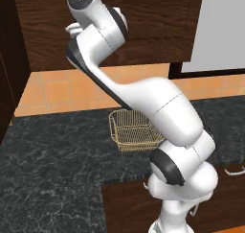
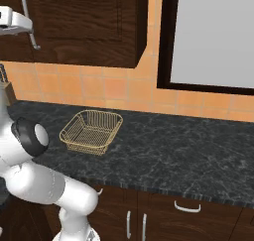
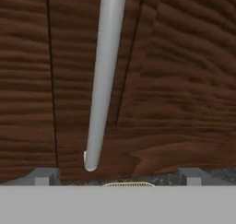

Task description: Open the cabinet, pick up the bread from the cabinet and place it in the basket. Then move the basket to the dining counter.

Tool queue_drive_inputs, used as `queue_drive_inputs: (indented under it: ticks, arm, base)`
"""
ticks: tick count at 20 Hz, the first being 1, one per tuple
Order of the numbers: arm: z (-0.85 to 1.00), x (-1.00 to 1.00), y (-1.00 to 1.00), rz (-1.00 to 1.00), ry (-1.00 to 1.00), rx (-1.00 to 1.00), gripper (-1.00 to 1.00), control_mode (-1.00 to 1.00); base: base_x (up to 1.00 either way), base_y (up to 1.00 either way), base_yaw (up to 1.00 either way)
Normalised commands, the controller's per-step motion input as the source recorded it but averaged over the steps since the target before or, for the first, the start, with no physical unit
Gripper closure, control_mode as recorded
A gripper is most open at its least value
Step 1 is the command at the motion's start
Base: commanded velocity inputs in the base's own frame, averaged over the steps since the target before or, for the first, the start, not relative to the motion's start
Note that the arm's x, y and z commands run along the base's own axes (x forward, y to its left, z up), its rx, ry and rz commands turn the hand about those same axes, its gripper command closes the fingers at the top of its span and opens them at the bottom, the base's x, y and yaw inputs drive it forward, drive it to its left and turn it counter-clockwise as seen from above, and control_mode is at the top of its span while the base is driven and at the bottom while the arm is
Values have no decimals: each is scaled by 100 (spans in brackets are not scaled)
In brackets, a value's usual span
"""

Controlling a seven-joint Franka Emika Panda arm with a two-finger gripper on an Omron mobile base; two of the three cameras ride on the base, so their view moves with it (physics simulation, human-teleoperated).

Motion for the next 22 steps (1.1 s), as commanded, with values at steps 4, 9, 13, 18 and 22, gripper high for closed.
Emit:
queue_drive_inputs:
  ticks: [4,9,13,18,22]
  arm:
    - [0,51,14,0,0,0,-100,-100]
    - [0,59,3,0,1,-1,-100,-100]
    - [0,36,17,0,0,0,-100,-100]
    - [-1,35,6,1,-1,0,-100,-100]
    - [-17,59,-24,12,-12,0,-100,-100]
  base:
    - [0,0,0]
    - [0,0,0]
    - [0,0,0]
    - [0,0,0]
    - [0,0,0]
